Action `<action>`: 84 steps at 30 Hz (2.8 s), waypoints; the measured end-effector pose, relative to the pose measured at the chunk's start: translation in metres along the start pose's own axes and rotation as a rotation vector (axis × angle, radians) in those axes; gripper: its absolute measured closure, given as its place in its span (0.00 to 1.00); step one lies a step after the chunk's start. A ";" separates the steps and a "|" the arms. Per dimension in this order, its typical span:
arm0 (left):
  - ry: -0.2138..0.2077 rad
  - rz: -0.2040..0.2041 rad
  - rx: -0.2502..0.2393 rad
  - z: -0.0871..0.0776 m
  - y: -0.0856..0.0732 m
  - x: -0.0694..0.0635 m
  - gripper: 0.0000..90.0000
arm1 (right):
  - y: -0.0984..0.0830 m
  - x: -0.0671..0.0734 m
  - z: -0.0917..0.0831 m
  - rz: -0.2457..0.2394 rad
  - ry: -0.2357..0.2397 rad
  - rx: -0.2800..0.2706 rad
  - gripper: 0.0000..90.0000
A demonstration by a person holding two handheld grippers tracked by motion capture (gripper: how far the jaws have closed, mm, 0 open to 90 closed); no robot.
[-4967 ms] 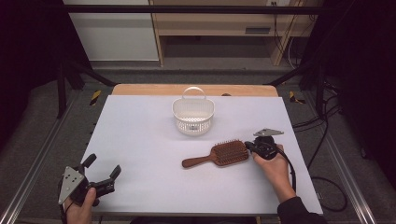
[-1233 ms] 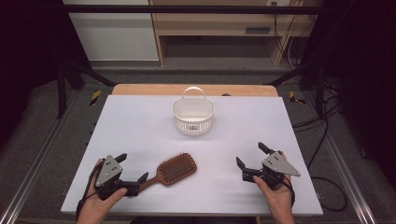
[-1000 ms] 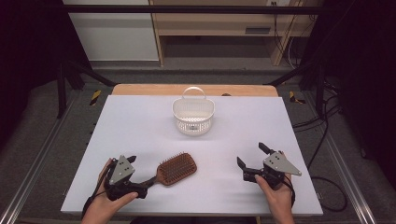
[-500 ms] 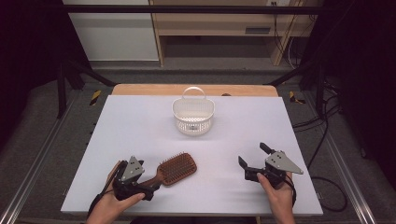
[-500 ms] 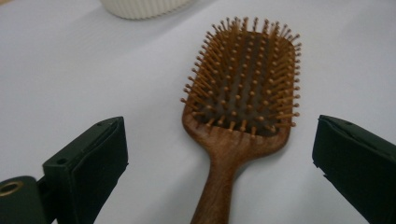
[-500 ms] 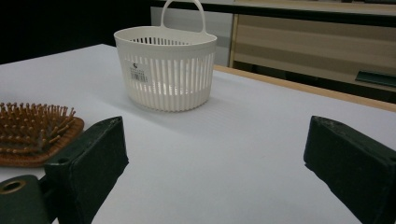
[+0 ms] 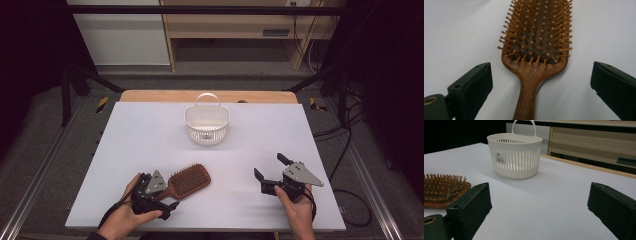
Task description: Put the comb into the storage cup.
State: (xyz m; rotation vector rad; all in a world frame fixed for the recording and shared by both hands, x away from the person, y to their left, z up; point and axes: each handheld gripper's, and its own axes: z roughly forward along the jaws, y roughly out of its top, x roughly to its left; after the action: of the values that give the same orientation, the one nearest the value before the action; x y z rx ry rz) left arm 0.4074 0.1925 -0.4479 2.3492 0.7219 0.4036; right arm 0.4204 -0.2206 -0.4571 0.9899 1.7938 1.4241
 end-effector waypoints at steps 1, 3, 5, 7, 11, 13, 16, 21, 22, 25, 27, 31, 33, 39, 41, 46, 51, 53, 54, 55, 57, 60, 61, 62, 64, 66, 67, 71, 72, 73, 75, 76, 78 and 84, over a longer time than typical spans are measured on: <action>-0.004 0.001 0.013 0.000 0.001 0.001 0.04 | 0.000 0.000 0.000 0.001 0.000 -0.002 0.06; -0.002 0.003 0.036 0.001 0.003 0.004 0.04 | 0.000 -0.002 0.000 0.007 -0.002 -0.003 0.06; -0.010 0.001 0.048 0.001 0.004 0.005 0.04 | 0.000 -0.003 -0.001 0.009 -0.001 -0.003 0.06; -0.015 0.005 0.082 0.003 0.006 0.005 0.04 | 0.000 -0.003 -0.001 0.012 -0.002 -0.005 0.06; -0.041 0.019 0.173 0.007 0.011 0.009 0.06 | 0.000 -0.003 -0.001 0.012 -0.002 -0.003 0.06; -0.041 0.023 0.194 0.008 0.013 0.011 0.07 | 0.000 -0.003 -0.001 0.011 -0.002 -0.001 0.06; -0.043 0.016 0.210 0.008 0.015 0.013 0.10 | -0.001 -0.003 0.000 0.015 0.000 -0.001 0.06; -0.063 0.023 0.258 0.010 0.019 0.016 0.16 | -0.001 -0.003 0.000 0.016 0.001 0.001 0.06; -0.064 0.020 0.260 0.010 0.019 0.016 0.16 | -0.001 -0.003 0.000 0.015 0.002 0.001 0.06; -0.074 0.010 0.271 0.010 0.018 0.018 0.21 | -0.001 -0.003 0.000 0.012 0.004 0.002 0.06; -0.076 0.008 0.282 0.009 0.017 0.020 0.24 | -0.001 -0.003 0.000 0.014 0.006 0.003 0.06; -0.087 0.018 0.293 0.006 0.018 0.022 0.31 | -0.002 -0.003 0.001 0.016 0.005 0.006 0.06; -0.093 0.018 0.295 0.006 0.018 0.023 0.34 | -0.002 -0.003 0.001 0.015 0.005 0.007 0.06; -0.110 0.018 0.317 0.007 0.017 0.025 0.43 | -0.002 -0.002 0.003 0.049 0.015 -0.004 0.06; -0.115 0.009 0.315 0.007 0.016 0.026 0.48 | -0.002 -0.002 0.003 0.052 0.018 0.001 0.06; -0.120 0.017 0.308 0.006 0.019 0.025 0.54 | -0.003 -0.002 0.005 0.052 0.013 0.011 0.06; -0.134 0.026 0.312 0.004 0.020 0.027 0.60 | -0.004 0.003 0.008 0.035 0.020 0.023 0.07; -0.134 0.022 0.309 0.003 0.018 0.027 0.60 | -0.004 0.003 0.008 0.031 0.020 0.025 0.07; -0.129 0.027 0.321 0.005 0.016 0.027 0.61 | -0.004 0.003 0.008 0.029 0.026 0.028 0.07; -0.129 0.027 0.321 0.005 0.016 0.027 0.61 | -0.004 0.003 0.008 0.029 0.026 0.028 0.07; -0.130 0.019 0.324 0.006 0.014 0.028 0.61 | -0.004 0.003 0.008 0.032 0.026 0.027 0.07; -0.134 0.012 0.326 0.008 0.011 0.029 0.62 | -0.004 0.003 0.008 0.033 0.028 0.027 0.07; -0.140 0.013 0.326 0.009 0.010 0.029 0.63 | -0.004 0.003 0.008 0.032 0.029 0.027 0.07; -0.139 0.013 0.324 0.010 0.010 0.029 0.63 | -0.004 0.003 0.008 0.032 0.029 0.027 0.07; -0.143 0.017 0.327 0.011 0.009 0.028 0.64 | -0.004 0.004 0.008 0.031 0.031 0.029 0.07; -0.144 0.018 0.330 0.011 0.009 0.028 0.66 | -0.004 0.003 0.008 0.030 0.030 0.029 0.07; -0.143 0.019 0.331 0.012 0.009 0.028 0.66 | -0.004 0.003 0.008 0.030 0.030 0.030 0.07; -0.138 0.023 0.330 0.012 0.010 0.028 0.68 | -0.005 0.003 0.008 0.034 0.031 0.030 0.07; -0.135 0.025 0.332 0.013 0.010 0.028 0.70 | -0.005 0.004 0.008 0.033 0.032 0.031 0.07; -0.135 0.025 0.332 0.013 0.010 0.028 0.70 | -0.005 0.004 0.008 0.033 0.032 0.031 0.07; -0.129 0.037 0.342 0.014 0.011 0.027 0.71 | -0.005 0.004 0.008 0.034 0.032 0.032 0.07; -0.128 0.038 0.344 0.014 0.011 0.027 0.71 | -0.005 0.004 0.009 0.034 0.032 0.031 0.07; -0.130 0.037 0.350 0.015 0.012 0.027 0.73 | -0.005 0.004 0.008 0.037 0.034 0.032 0.07; -0.112 0.053 0.365 0.017 0.015 0.024 0.76 | -0.005 0.003 0.009 0.038 0.035 0.032 0.06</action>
State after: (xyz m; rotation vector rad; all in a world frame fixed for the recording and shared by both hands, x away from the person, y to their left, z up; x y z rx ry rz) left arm 0.4403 0.1889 -0.4481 2.7123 0.7306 0.1705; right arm 0.4252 -0.2139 -0.4641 1.0267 1.8374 1.4485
